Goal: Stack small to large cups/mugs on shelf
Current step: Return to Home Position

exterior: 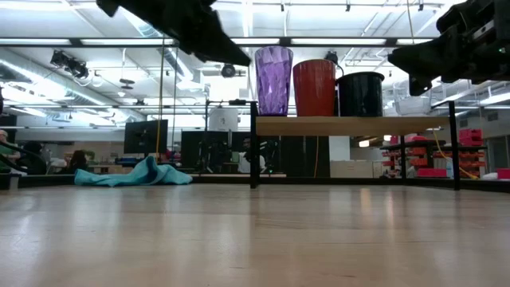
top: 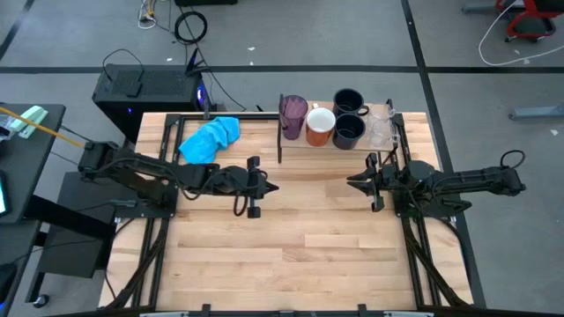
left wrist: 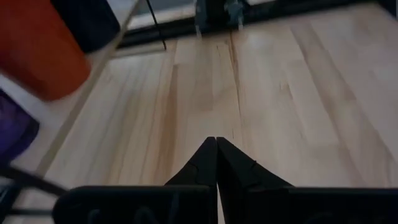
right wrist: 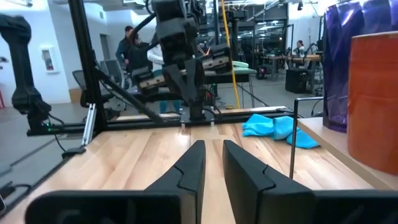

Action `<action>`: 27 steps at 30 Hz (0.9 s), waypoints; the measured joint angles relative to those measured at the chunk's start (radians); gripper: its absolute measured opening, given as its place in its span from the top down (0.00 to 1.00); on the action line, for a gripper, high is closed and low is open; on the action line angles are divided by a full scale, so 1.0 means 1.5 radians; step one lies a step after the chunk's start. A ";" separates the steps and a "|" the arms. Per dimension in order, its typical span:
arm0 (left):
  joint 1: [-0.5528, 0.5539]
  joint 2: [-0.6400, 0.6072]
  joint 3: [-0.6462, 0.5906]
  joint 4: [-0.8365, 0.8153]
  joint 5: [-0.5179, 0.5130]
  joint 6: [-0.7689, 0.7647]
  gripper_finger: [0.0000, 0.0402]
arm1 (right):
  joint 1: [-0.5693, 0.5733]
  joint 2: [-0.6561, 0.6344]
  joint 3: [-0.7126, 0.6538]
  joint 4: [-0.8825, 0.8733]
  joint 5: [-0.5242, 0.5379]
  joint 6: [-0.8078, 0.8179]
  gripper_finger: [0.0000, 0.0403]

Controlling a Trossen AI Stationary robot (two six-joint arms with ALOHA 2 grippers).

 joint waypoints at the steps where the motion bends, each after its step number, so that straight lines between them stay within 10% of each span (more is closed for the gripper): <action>1: 0.000 -0.011 0.000 -0.020 0.000 0.003 0.98 | 0.000 0.001 0.001 0.000 0.000 0.009 0.85; 16: 0.038 -0.270 -0.008 -0.148 -0.023 0.048 0.98 | 0.000 0.003 0.002 -0.004 -0.001 0.019 0.84; 27: 0.039 -0.441 -0.304 0.023 0.022 -0.035 0.97 | 0.000 0.003 0.003 -0.005 -0.001 0.018 0.84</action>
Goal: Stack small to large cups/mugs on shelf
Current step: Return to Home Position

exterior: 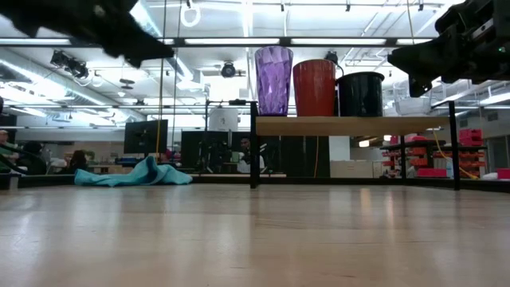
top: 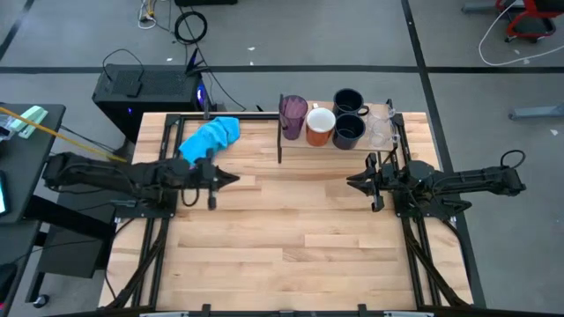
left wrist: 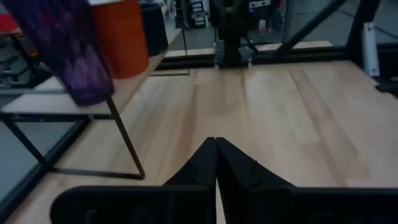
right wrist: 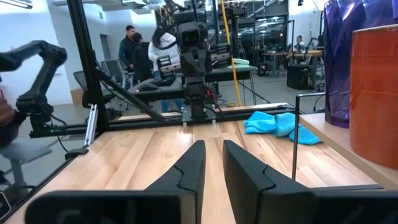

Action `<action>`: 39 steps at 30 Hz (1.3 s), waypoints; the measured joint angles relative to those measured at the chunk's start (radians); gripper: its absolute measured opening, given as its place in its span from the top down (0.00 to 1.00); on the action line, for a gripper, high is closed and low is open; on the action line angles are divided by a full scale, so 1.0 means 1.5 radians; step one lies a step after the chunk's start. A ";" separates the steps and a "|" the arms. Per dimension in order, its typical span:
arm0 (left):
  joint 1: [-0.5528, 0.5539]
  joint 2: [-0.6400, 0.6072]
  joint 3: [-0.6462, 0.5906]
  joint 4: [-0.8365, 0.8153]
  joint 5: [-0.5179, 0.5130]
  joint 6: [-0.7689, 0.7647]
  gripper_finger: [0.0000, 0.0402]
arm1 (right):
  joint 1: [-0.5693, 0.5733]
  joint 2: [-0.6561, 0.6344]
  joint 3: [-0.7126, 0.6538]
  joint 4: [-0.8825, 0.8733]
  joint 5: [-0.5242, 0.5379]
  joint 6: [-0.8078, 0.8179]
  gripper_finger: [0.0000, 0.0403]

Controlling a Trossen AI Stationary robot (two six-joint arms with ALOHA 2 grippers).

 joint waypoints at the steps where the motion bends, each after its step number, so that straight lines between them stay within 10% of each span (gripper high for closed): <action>1: 0.000 -0.024 -0.013 -0.006 0.001 -0.006 0.97 | 0.000 0.000 0.000 0.000 0.000 0.000 0.84; 26: -0.001 -0.479 -0.232 -0.102 0.088 -0.182 0.98 | 0.000 0.000 0.000 -0.001 0.000 0.000 0.84; 39: -0.001 -0.464 -0.241 -0.127 0.087 -0.247 0.84 | 0.000 0.000 0.000 -0.005 0.000 0.000 0.84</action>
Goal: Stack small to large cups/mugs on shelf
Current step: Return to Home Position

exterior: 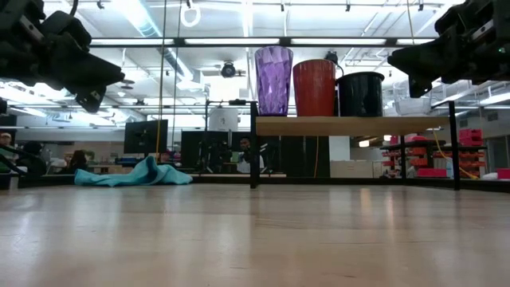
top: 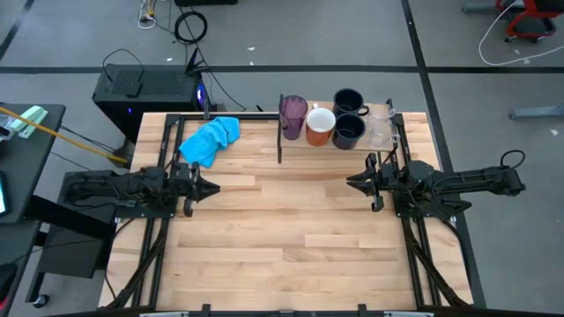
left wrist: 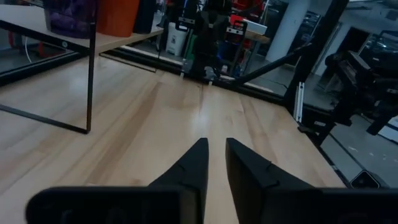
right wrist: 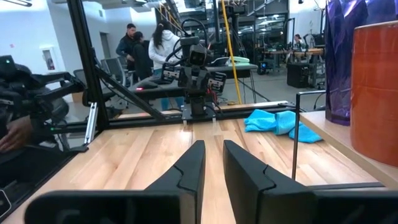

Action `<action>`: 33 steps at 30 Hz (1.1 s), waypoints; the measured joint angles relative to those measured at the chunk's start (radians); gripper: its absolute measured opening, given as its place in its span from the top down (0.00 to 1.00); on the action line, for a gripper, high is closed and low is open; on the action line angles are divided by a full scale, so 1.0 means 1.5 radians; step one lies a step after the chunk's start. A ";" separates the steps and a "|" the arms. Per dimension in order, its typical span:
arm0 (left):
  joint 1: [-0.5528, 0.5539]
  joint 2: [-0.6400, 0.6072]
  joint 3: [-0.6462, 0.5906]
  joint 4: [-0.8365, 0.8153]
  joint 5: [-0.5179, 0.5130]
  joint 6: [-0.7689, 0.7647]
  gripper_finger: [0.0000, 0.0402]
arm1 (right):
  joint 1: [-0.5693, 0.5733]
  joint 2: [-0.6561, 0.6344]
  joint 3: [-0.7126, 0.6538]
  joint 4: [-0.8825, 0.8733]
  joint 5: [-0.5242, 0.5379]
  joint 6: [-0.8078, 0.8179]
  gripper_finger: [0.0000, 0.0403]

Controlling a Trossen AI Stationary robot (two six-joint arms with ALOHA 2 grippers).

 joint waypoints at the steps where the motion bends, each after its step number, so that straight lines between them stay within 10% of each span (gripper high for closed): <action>1: 0.000 0.000 0.000 0.001 -0.001 0.000 0.84 | 0.000 0.000 0.000 0.000 0.000 0.000 0.84; 33: 0.000 0.000 -0.002 0.015 -0.002 0.001 0.83 | 0.000 0.000 0.000 -0.001 0.000 0.000 0.84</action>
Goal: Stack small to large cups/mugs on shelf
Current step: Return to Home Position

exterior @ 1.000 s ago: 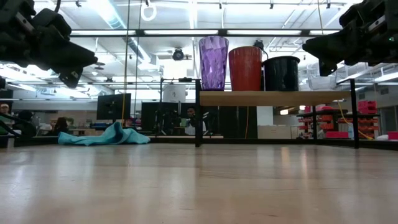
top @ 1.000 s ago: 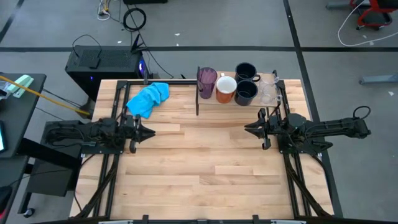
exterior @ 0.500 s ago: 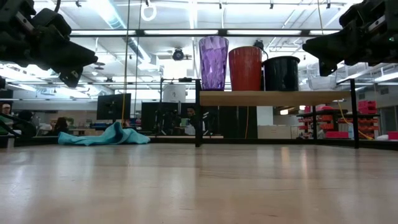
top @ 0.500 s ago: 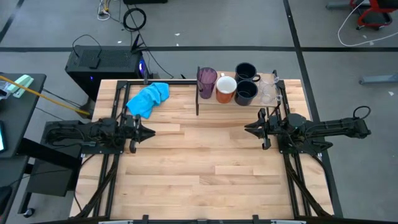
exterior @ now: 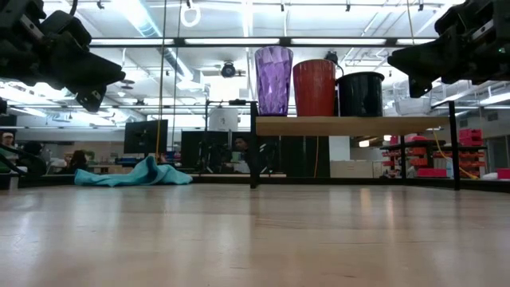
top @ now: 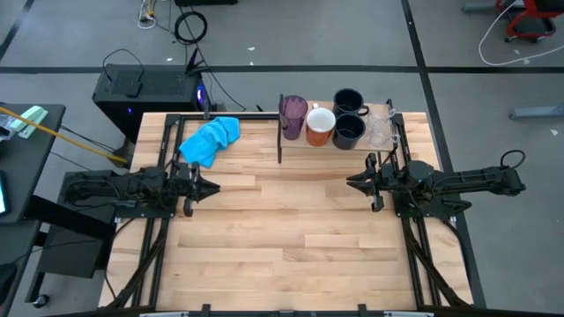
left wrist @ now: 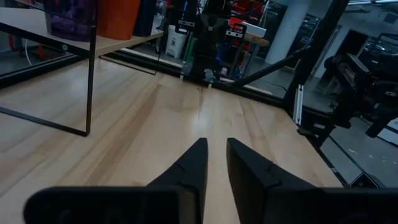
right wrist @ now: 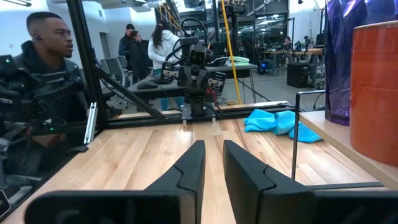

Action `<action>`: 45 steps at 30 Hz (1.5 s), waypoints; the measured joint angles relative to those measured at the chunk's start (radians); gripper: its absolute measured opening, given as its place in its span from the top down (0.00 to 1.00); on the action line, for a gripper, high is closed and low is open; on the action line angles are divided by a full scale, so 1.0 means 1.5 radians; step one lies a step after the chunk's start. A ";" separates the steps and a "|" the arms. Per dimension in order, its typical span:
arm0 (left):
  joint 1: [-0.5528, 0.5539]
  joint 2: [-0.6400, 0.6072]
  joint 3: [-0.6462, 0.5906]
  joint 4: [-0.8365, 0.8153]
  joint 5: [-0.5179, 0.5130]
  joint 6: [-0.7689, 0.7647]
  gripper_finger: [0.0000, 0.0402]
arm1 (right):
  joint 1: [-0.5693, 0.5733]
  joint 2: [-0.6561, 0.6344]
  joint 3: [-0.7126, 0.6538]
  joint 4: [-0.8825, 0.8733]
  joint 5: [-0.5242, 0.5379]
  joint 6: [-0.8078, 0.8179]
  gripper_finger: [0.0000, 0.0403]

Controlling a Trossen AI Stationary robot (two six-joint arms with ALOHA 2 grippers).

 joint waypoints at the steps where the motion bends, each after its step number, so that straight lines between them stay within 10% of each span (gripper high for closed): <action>1: 0.000 0.000 0.000 0.000 0.000 0.000 0.84 | 0.000 0.000 0.000 0.000 0.000 0.000 0.84; 45: 0.000 0.000 0.000 0.000 0.000 0.000 0.84 | 0.000 0.000 0.000 0.000 0.000 0.000 0.84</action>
